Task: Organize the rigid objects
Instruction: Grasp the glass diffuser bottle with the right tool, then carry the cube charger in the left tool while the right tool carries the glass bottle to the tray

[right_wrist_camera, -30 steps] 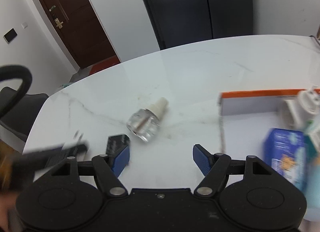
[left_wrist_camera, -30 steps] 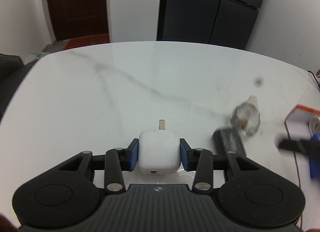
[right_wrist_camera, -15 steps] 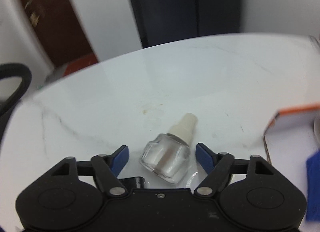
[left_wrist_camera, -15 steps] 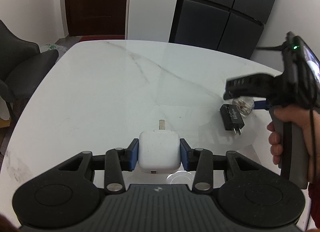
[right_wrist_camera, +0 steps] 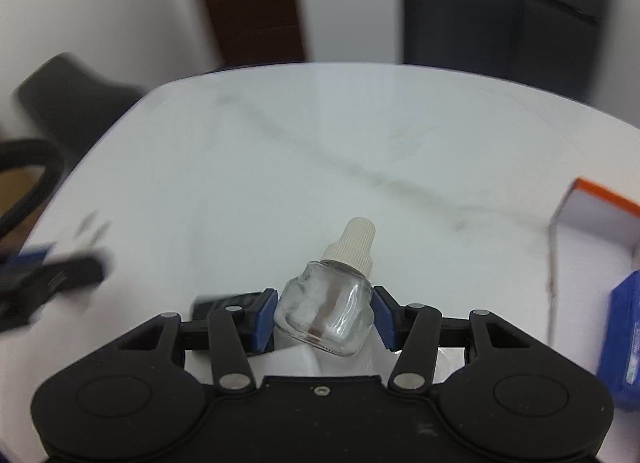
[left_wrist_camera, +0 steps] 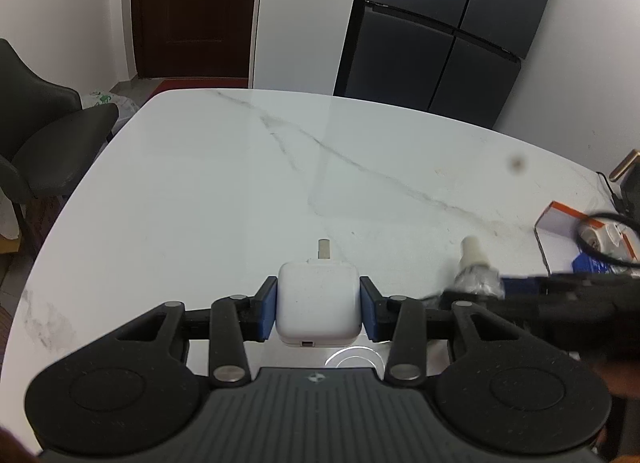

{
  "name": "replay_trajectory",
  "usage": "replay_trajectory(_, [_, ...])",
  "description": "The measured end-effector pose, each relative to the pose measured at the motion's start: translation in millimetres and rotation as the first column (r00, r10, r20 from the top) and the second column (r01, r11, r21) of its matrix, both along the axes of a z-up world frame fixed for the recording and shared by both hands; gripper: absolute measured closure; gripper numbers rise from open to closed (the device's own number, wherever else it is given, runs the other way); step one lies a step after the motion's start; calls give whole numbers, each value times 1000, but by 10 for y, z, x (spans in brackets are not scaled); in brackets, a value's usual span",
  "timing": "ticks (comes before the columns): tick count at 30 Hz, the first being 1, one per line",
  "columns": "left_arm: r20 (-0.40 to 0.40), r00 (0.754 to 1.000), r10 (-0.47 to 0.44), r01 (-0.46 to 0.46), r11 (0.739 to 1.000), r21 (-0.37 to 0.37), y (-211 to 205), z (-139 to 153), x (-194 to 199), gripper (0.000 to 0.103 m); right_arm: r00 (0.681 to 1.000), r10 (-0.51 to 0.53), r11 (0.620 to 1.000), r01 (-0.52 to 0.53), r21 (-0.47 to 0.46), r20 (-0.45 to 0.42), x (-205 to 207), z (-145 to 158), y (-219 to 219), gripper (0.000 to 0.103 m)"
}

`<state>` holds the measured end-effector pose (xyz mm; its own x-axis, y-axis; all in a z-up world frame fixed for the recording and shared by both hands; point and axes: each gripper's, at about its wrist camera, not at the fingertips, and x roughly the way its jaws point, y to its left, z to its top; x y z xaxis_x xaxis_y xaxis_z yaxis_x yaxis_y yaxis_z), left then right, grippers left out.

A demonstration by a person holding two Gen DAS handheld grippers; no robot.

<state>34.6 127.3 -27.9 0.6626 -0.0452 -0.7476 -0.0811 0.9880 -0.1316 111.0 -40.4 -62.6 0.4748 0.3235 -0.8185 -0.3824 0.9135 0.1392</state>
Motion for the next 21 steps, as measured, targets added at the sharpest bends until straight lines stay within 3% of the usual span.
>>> replay_trajectory(5, [1, 1000, 8, -8, 1000, 2, -81, 46, -84, 61, 999, -21, 998, 19, 61, 31, -333, 187, -175, 41])
replay_trajectory(14, [29, 999, -21, 20, 1000, 23, -476, 232, -247, 61, 994, -61, 998, 59, 25, 91, -857, 709, -428, 41])
replay_trajectory(21, [57, 998, -23, 20, 999, 49, -749, 416, -374, 61, 989, -92, 995, 86, 55, 117, -1184, 988, -650, 41])
